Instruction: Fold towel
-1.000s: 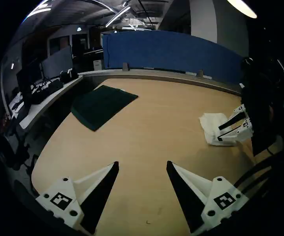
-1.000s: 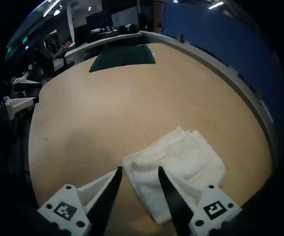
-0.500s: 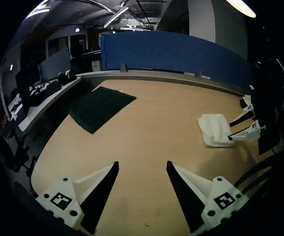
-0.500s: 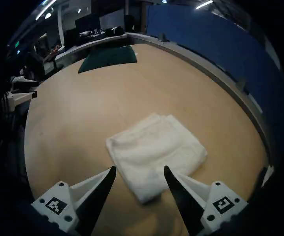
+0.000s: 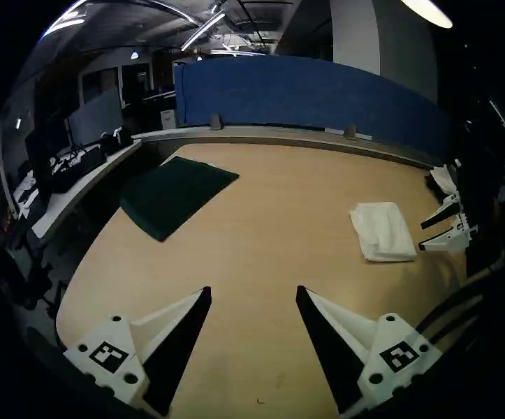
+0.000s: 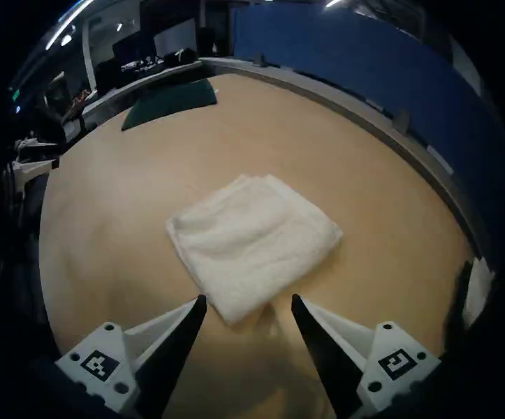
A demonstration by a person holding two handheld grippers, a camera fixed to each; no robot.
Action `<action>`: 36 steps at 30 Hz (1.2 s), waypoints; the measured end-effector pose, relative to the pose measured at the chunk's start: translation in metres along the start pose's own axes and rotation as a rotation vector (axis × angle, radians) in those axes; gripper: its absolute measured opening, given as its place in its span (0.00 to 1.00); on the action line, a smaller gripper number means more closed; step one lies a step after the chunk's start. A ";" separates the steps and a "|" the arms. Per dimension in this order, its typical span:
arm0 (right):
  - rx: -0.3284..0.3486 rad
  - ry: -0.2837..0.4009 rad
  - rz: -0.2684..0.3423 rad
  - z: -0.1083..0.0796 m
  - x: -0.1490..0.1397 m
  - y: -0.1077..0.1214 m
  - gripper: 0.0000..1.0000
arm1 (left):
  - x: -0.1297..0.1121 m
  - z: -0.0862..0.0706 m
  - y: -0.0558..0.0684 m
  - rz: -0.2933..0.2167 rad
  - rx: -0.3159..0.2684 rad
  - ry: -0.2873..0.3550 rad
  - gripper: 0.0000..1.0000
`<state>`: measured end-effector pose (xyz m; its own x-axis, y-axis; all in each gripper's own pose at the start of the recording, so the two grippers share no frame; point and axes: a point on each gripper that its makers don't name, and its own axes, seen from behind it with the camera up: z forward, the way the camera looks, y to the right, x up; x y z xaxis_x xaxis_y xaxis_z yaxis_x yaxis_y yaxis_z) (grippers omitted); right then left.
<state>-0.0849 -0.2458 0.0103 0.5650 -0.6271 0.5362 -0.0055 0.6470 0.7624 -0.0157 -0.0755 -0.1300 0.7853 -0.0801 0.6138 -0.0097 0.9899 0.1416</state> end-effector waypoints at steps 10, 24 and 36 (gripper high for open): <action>0.004 -0.029 -0.017 0.010 -0.012 -0.008 0.93 | 0.000 -0.001 0.000 -0.001 0.002 0.002 0.90; 0.008 -0.056 0.002 0.019 -0.030 -0.014 0.67 | -0.003 0.001 0.000 -0.003 0.000 0.001 0.90; 0.007 -0.070 0.035 0.028 -0.036 -0.016 0.24 | -0.003 0.000 -0.003 -0.002 0.005 0.002 0.90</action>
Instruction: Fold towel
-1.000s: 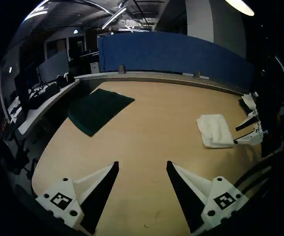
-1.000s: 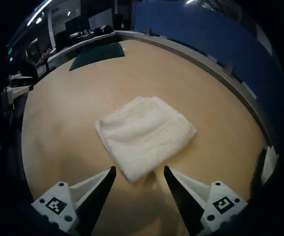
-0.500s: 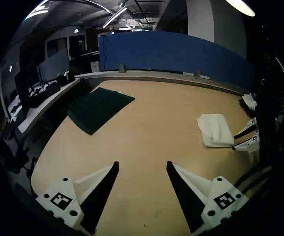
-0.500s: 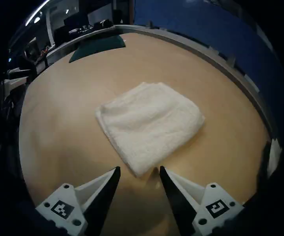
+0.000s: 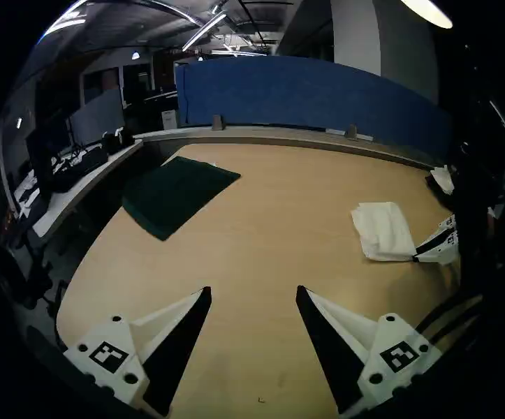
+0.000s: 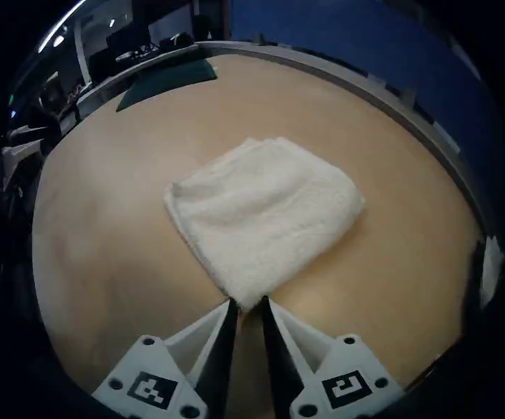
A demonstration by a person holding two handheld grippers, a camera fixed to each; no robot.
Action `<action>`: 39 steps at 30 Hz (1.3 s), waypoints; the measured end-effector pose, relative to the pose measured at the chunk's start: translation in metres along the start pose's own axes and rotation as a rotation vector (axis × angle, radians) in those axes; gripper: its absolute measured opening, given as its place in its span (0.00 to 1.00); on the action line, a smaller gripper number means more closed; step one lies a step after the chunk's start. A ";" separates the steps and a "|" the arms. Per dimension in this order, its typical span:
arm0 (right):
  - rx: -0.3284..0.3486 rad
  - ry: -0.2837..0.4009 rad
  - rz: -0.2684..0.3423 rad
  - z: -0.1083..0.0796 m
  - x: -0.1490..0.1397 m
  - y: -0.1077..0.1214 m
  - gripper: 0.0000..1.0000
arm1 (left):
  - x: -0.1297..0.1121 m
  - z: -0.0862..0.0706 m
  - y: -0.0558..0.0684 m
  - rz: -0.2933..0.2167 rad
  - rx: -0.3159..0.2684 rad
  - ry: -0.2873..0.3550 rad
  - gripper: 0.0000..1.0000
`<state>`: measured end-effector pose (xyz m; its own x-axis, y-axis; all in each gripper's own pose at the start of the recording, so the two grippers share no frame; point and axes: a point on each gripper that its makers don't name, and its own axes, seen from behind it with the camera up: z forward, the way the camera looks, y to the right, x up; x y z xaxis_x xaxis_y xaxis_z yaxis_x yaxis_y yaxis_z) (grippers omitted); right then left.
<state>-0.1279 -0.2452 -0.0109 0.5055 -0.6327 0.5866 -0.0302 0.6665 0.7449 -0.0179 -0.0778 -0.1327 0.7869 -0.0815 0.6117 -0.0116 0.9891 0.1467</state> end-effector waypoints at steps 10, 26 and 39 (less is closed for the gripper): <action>0.011 0.003 0.020 -0.002 -0.001 -0.003 0.04 | 0.000 0.000 0.000 0.000 0.000 0.000 0.90; -0.004 0.109 0.013 -0.044 0.053 0.010 0.03 | 0.009 0.000 0.004 0.003 -0.007 0.014 0.89; -0.034 0.261 -0.001 -0.114 0.142 0.025 0.03 | 0.025 0.001 0.015 -0.007 -0.029 0.048 0.90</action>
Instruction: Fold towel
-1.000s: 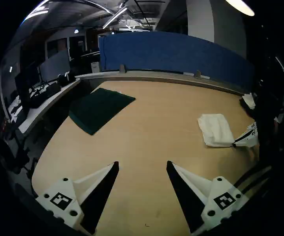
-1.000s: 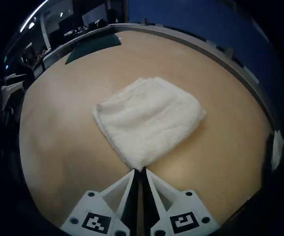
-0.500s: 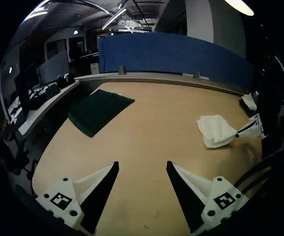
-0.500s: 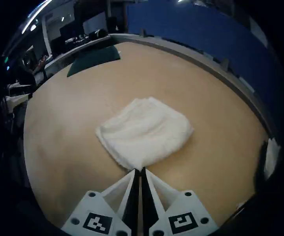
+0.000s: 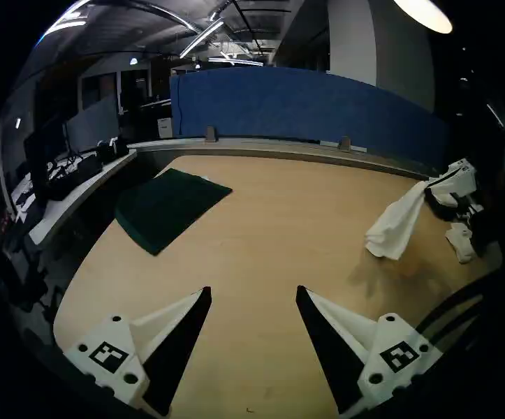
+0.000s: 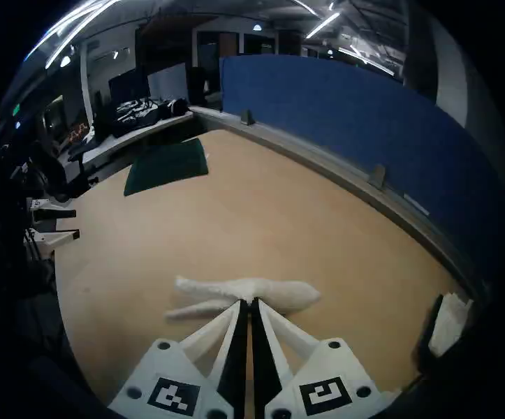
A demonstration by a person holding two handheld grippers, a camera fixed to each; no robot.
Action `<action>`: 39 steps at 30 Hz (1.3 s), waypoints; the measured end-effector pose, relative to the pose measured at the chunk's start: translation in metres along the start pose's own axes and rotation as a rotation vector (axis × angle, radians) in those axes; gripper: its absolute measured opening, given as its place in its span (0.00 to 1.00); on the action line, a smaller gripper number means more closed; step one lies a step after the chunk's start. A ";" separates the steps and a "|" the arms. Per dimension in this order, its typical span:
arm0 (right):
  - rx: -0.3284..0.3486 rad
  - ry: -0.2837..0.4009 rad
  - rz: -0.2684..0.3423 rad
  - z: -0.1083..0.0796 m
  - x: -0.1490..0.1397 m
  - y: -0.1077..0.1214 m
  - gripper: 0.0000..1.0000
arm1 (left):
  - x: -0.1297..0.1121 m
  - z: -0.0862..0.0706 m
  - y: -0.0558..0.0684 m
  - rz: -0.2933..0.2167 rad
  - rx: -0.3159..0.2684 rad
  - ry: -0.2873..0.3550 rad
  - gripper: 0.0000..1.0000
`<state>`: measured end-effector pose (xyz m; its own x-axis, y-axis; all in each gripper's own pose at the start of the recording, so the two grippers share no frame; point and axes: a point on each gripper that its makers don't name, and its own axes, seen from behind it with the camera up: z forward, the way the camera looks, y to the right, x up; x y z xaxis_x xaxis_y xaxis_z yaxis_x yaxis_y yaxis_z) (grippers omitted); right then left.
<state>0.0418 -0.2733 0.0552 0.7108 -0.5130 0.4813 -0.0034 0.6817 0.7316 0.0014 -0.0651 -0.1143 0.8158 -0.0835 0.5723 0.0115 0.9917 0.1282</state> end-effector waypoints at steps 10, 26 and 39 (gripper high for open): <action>-0.014 0.022 -0.006 -0.011 0.014 0.003 0.03 | 0.003 0.000 0.003 -0.006 -0.005 0.005 0.90; -0.051 0.065 0.021 -0.040 0.027 0.022 0.03 | 0.010 0.000 0.010 0.007 -0.018 0.014 0.90; -0.119 0.075 0.052 -0.074 0.016 0.064 0.03 | 0.016 0.001 0.022 0.022 -0.033 0.021 0.90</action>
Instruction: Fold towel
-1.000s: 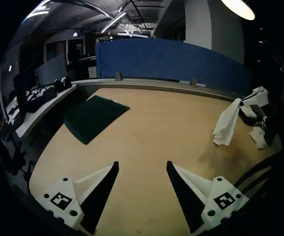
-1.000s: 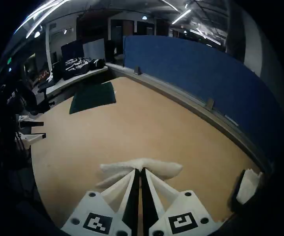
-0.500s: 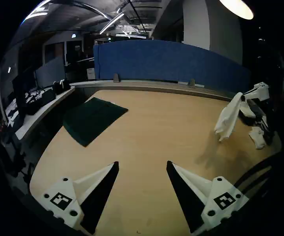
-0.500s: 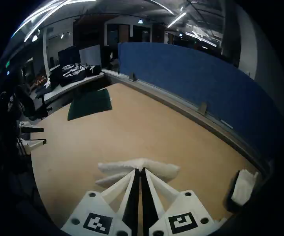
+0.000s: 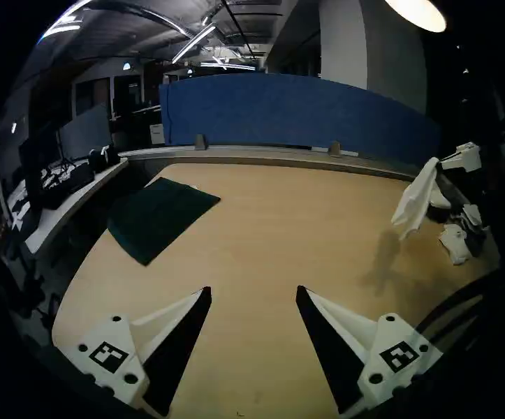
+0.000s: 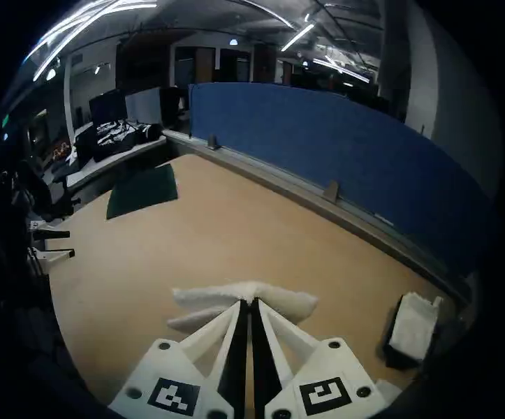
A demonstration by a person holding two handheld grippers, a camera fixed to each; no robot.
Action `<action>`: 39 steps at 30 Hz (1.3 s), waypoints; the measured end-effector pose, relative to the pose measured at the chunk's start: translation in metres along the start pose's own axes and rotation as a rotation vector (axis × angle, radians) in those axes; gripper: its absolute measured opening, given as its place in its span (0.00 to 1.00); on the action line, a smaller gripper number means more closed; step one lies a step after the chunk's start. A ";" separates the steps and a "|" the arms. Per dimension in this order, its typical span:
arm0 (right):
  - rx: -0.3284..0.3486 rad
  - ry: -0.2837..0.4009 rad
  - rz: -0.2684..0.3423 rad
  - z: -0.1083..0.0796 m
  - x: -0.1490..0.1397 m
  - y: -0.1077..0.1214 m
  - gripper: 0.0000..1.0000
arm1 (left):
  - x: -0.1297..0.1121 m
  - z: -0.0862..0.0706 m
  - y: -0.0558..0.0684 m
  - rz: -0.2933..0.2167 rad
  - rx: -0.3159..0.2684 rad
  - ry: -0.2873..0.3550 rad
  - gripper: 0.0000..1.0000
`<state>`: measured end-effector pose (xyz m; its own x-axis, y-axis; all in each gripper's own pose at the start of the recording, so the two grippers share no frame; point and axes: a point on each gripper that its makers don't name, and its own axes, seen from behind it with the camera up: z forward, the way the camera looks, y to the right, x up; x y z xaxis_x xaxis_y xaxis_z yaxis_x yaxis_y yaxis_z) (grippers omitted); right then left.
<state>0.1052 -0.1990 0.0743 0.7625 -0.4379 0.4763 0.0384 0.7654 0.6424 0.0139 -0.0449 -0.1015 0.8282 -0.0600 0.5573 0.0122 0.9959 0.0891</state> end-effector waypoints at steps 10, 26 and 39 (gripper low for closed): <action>-0.081 -0.017 0.022 -0.030 -0.017 0.061 0.03 | 0.002 -0.001 0.004 0.011 0.000 -0.001 0.90; -0.217 -0.044 0.071 -0.074 -0.045 0.166 0.03 | 0.003 0.001 0.015 0.027 0.003 -0.010 0.90; -0.291 -0.069 0.112 -0.090 -0.073 0.227 0.03 | 0.006 0.003 0.022 0.035 0.009 -0.014 0.90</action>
<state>0.1160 0.0491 0.1310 0.7270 -0.3664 0.5807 0.1469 0.9091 0.3897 0.0175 -0.0240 -0.0936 0.8198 -0.0263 0.5720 -0.0216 0.9968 0.0769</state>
